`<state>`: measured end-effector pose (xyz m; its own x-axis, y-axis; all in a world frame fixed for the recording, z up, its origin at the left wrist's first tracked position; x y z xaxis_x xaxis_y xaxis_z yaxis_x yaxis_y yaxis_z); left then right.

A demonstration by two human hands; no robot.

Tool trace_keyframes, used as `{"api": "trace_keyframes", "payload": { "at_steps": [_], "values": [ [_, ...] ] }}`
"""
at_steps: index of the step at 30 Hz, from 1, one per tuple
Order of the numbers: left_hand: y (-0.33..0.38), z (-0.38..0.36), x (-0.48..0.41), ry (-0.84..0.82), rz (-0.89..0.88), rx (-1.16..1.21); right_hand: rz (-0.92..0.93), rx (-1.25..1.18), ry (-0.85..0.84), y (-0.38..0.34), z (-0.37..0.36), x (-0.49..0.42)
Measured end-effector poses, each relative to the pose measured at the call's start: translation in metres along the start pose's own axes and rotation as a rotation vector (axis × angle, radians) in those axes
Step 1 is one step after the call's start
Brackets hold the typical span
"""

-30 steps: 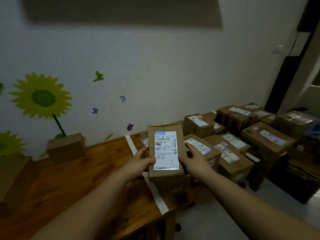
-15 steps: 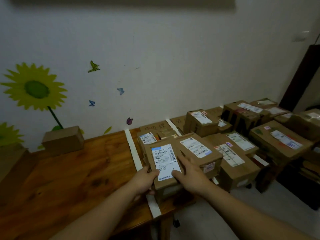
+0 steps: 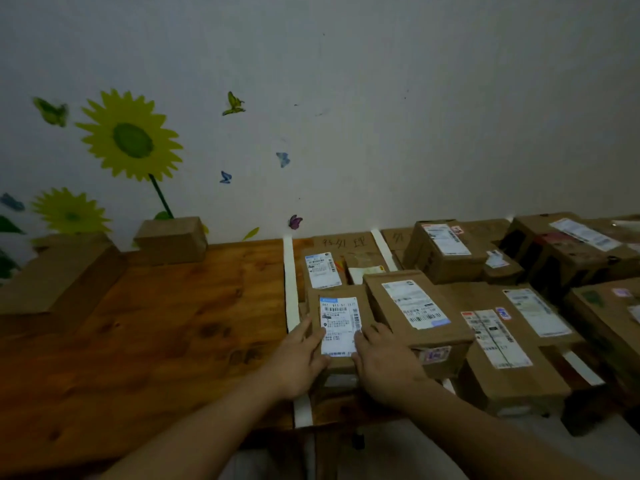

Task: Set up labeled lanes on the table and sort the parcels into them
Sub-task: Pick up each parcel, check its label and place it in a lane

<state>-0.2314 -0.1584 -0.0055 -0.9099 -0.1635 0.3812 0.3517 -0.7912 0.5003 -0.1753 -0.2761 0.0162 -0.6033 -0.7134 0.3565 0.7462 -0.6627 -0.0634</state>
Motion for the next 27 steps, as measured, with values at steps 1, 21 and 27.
{"api": "trace_keyframes", "payload": {
  "at_steps": [1, 21, 27],
  "values": [
    [-0.002, -0.001, -0.001, -0.007, 0.011, -0.051, 0.016, 0.065, -0.027, -0.003, 0.000, 0.000],
    [-0.242, 0.180, 0.147, 0.199, 0.393, -0.018, 0.159, 0.049, 0.019, -0.202, 0.090, -0.103],
    [-0.348, 0.251, 0.189, 0.290, 0.421, 0.070, 0.131, -0.090, -0.021, -0.297, 0.111, -0.158]
  ]
}}
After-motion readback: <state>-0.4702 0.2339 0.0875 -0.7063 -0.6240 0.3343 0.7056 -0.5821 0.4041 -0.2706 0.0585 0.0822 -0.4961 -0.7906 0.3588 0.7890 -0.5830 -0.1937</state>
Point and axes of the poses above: each hand's wrist, its own x-axis away from the middle knuckle, its own z-axis out of the back of the hand, y = z × x, the point moved 8 cm from there along -x, towards the middle knuckle, and after that the axes turned 8 degrees about -y, right-handed, at the moved point
